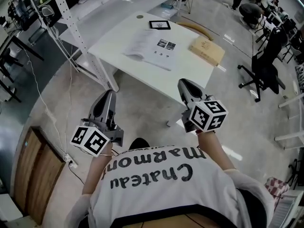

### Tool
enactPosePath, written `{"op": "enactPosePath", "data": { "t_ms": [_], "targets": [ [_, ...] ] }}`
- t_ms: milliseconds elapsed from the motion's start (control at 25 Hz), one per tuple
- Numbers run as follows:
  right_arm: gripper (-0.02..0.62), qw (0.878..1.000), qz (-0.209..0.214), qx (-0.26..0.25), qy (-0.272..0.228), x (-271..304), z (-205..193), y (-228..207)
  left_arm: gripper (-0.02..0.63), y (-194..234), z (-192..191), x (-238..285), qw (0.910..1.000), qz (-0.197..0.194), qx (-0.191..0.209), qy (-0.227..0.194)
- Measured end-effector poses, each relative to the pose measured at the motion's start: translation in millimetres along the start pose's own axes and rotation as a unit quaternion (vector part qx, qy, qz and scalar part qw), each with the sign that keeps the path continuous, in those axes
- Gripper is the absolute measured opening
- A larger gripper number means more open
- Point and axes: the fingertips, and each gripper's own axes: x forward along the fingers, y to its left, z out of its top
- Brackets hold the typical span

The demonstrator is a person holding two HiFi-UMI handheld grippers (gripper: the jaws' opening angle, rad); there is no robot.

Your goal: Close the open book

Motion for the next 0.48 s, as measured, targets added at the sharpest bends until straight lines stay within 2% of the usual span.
{"op": "enactPosePath", "data": {
  "t_ms": [240, 480],
  "targets": [
    [0.041, 0.999, 0.001, 0.023, 0.033, 36, -25, 1, 0.023, 33, 0, 5, 0.9999, 0.013, -0.002, 0.010],
    [0.041, 0.997, -0.017, 0.046, 0.060, 100, -39, -4, 0.023, 85, 16, 32, 0.9998, 0.003, -0.003, 0.019]
  ]
}}
